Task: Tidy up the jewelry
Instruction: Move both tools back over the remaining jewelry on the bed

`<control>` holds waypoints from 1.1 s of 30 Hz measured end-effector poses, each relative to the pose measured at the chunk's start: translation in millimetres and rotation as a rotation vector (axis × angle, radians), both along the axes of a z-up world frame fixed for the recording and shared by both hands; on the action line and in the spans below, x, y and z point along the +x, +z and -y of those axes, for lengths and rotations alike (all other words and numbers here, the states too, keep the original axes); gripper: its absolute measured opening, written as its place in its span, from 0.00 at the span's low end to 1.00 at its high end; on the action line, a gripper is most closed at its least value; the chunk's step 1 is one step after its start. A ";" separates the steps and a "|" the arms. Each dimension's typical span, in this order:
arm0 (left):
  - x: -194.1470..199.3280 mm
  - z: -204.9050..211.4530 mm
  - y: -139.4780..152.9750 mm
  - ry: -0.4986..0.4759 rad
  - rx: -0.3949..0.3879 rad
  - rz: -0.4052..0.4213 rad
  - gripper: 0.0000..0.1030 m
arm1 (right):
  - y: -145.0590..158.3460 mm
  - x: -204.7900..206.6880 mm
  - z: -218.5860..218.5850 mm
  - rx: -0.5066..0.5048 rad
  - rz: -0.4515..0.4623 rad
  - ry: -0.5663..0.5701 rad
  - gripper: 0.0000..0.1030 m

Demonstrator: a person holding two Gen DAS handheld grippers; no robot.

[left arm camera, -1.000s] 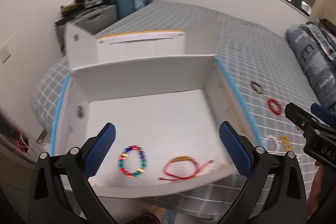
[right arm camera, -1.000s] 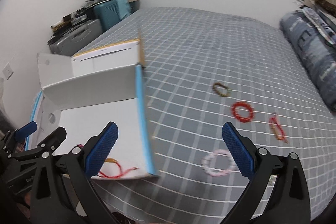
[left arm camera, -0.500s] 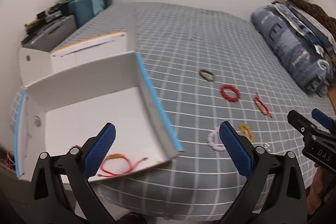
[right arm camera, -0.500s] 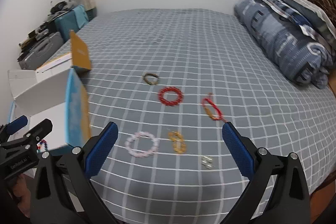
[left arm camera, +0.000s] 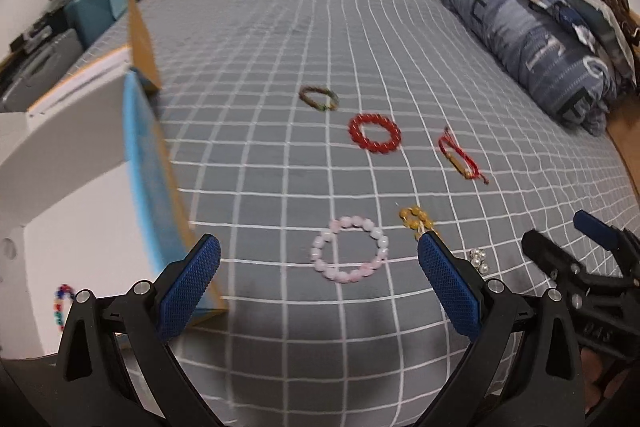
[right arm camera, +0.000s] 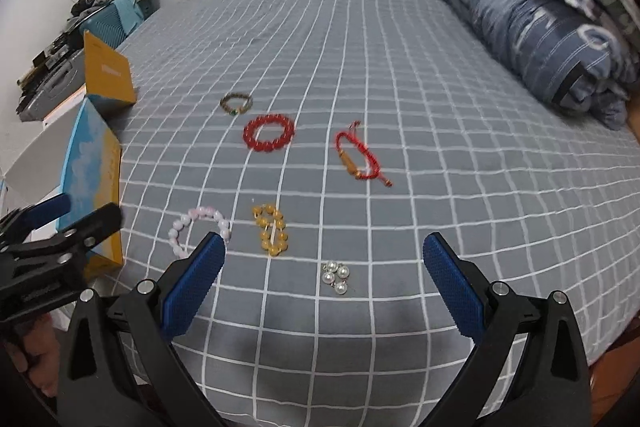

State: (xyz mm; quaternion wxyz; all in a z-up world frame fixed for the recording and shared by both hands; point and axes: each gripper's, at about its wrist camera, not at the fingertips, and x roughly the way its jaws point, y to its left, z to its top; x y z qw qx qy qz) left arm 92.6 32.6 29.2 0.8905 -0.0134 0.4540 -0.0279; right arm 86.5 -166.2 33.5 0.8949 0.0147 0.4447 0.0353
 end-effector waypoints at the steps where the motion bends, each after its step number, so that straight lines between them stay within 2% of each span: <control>1: 5.7 4.4 -7.9 -0.008 -0.001 -0.012 0.94 | -5.1 1.9 0.8 -0.001 -0.013 0.004 0.93; 3: 12.3 8.9 -20.3 -0.014 0.001 -0.033 0.94 | -15.6 6.1 0.4 -0.006 -0.034 0.014 0.93; 6: 21.1 21.3 -36.3 -0.004 0.127 -0.024 0.94 | -30.5 12.8 2.4 0.013 -0.066 0.024 0.93; 8: 22.9 26.6 -41.1 -0.015 0.148 -0.015 0.94 | -40.6 18.1 3.8 0.020 -0.092 0.022 0.93; 11: 30.5 25.8 -53.5 -0.033 0.074 -0.067 0.94 | -51.2 23.9 5.5 0.005 -0.112 0.020 0.93; 20: 46.1 30.5 -76.3 -0.019 0.062 -0.105 0.94 | -74.7 34.8 13.1 -0.001 -0.159 0.011 0.92; 26: 55.5 30.4 -88.6 -0.018 0.037 -0.134 0.94 | -86.5 40.7 14.1 0.007 -0.187 0.020 0.85; 29: 61.0 27.4 -95.9 -0.011 0.010 -0.155 0.94 | -93.1 43.9 14.8 0.022 -0.211 0.025 0.80; 33: 63.6 28.3 -102.8 -0.010 0.016 -0.164 0.94 | -101.0 47.8 15.0 0.019 -0.236 0.027 0.71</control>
